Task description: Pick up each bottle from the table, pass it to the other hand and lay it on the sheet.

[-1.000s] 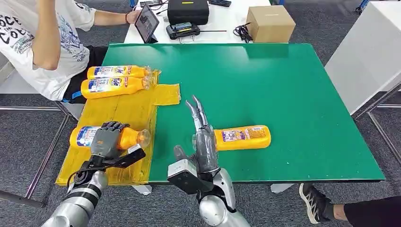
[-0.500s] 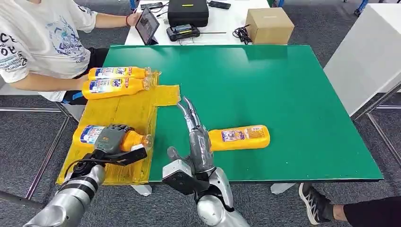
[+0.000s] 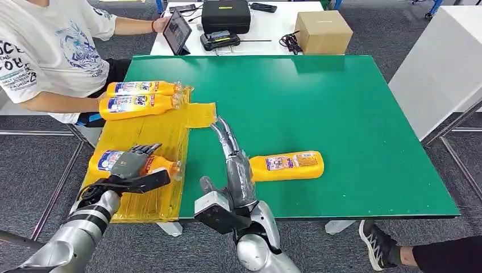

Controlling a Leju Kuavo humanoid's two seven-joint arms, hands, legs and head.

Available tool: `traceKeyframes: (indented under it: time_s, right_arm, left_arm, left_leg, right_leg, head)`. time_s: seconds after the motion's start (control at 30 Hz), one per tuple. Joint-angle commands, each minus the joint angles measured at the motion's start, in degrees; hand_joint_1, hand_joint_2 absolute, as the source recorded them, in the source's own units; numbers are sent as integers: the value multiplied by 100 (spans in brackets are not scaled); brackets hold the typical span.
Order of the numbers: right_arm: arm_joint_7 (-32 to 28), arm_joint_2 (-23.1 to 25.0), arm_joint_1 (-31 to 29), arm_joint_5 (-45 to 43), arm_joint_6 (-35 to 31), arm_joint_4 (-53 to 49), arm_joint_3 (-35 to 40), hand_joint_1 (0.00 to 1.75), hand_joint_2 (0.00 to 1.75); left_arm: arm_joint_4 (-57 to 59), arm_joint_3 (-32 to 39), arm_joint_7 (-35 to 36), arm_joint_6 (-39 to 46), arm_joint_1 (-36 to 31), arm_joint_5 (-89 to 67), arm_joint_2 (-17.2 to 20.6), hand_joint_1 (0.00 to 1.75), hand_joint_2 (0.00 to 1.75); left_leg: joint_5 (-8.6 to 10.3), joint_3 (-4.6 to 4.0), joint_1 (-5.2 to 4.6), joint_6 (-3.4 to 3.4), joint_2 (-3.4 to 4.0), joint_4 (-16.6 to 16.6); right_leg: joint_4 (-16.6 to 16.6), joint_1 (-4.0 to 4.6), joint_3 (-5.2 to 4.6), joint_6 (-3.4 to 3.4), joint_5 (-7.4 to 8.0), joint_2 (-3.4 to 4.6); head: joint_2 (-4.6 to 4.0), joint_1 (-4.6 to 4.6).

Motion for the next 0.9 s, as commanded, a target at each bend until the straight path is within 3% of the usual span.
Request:
traceKeyframes:
  time_s: [0.03, 0.3, 0.4, 0.53, 0.63, 0.73, 0.8, 0.83, 0.87, 0.9]
  right_arm:
    - [-41, -135, -307, -111, 84, 483, 82, 0, 0]
    - [-138, -102, -417, -265, 100, 767, 111, 0, 0]
    - [-143, -99, -437, -279, 107, 807, 118, 0, 0]
    - [-174, -79, -440, -303, 100, 863, 122, 0, 0]
    - [-154, -63, -387, -262, 27, 836, 102, 0, 0]
    - [-79, -45, -305, -153, -68, 763, 75, 0, 0]
    - [-92, -22, -337, -125, -103, 808, 114, 0, 0]
    - [-97, -12, -363, -125, -137, 848, 137, 0, 0]
    - [-100, -20, -432, -139, -141, 933, 218, 0, 0]
    - [-100, -20, -432, -139, -141, 933, 218, 0, 0]
  left_arm:
    - [406, -220, -106, -894, 270, 756, 181, 0, 0]
    - [297, -495, -446, -2146, 477, 1794, 448, 0, 0]
    - [268, -545, -522, -2229, 534, 1865, 539, 0, 0]
    - [-29, -442, -838, -2101, 602, 2481, 343, 0, 0]
    - [-416, -85, -1037, -1560, 647, 3209, -47, 0, 0]
    - [-1060, 409, -1254, 408, 589, 3703, -559, 0, 0]
    - [-1717, 443, -1648, 1984, 645, 3746, -668, 0, 0]
    - [-2095, 347, -1648, 2209, 747, 4031, -648, 0, 0]
    - [-3315, 552, -1648, 2803, 1089, 3591, -702, 0, 0]
    - [-3315, 552, -1648, 2803, 1089, 3591, -702, 0, 0]
  left_leg:
    - [-4, 30, 2, -5, 29, -15]
    - [-3, 47, -3, -3, 16, -16]
    - [-4, 57, -4, -4, 19, -19]
    - [-3, 63, -1, -7, 24, -22]
    - [-2, 58, 0, -5, 7, -18]
    - [-1, 47, 1, -3, -11, -12]
    - [2, 25, 5, -3, -35, 0]
    - [2, 14, 7, -2, -38, 5]
    - [6, -3, 5, 1, -25, 5]
    - [1, -15, 8, 1, -18, 11]
  right_leg:
    - [-16, 3, 23, -8, 5, 27]
    - [-13, -2, 42, -8, 5, 25]
    - [-13, -4, 54, -8, 5, 32]
    - [-20, 0, 60, -11, 8, 37]
    - [-17, 1, 57, -10, 4, 19]
    - [-15, 1, 48, -6, -2, 0]
    - [-9, 5, 32, -6, -5, -25]
    - [-6, 8, 25, -7, -6, -27]
    - [-3, 5, -1, -4, 0, -10]
    - [-1, 8, -11, -6, -1, -5]
  head:
    - [0, 0]
    - [0, 0]
    - [0, 0]
    - [0, 0]
    - [0, 2]
    - [0, 0]
    - [0, 2]
    - [0, 6]
    - [0, 2]
    - [0, 4]
